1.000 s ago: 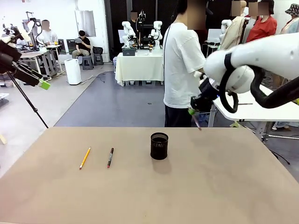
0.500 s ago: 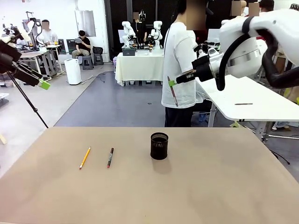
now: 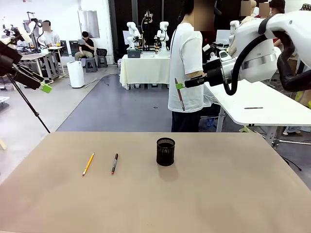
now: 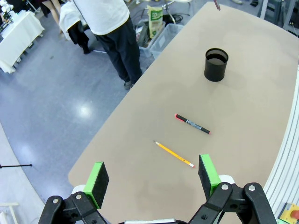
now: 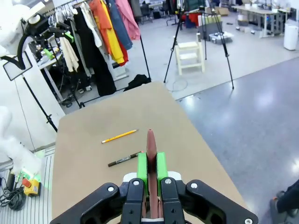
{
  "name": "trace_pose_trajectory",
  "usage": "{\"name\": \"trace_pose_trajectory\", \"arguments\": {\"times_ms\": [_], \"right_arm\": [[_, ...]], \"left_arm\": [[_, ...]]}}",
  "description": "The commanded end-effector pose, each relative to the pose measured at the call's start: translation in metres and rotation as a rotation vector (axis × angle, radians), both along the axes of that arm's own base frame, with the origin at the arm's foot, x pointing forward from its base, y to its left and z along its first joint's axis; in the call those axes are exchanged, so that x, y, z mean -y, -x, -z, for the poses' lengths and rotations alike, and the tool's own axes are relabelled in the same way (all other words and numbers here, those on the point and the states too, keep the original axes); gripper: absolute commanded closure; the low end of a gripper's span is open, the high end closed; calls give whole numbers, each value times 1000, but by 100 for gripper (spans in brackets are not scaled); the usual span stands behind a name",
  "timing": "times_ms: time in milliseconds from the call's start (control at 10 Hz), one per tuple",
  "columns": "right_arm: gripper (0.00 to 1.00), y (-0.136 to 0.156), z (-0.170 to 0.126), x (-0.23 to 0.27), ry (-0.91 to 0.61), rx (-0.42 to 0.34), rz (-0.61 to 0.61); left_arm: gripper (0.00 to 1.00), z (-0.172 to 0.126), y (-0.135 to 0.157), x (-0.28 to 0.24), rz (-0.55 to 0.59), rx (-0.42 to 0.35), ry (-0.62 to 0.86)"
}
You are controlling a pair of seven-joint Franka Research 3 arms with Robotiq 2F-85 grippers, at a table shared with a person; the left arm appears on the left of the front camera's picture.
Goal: Place the pens into the pen holder.
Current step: Pick up a writing instrument from the table and place it into the Pen holder.
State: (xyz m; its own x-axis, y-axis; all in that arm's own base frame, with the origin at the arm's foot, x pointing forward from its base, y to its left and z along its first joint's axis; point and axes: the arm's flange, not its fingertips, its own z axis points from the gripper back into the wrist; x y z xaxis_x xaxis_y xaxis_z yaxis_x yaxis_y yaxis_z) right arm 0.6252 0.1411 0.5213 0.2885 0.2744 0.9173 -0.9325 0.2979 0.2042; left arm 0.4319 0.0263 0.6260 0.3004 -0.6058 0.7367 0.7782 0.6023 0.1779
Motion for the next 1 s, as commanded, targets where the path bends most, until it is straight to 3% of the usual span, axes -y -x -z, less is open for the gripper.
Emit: {"name": "trace_pose_trajectory", "arguments": {"times_ms": [0,200,500,900], "right_arm": [[100,5,21,7,-42,105,-120],[100,6,63,-6,-65,146,-179],[100,6,95,-27,-73,177,-203],[100,6,138,-55,-87,90,-255]], "left_arm": [[0,1,0,-1,10,8,10],[0,1,0,-1,10,8,10],[0,1,0,-1,10,8,10],[0,1,0,-1,10,8,10]]}}
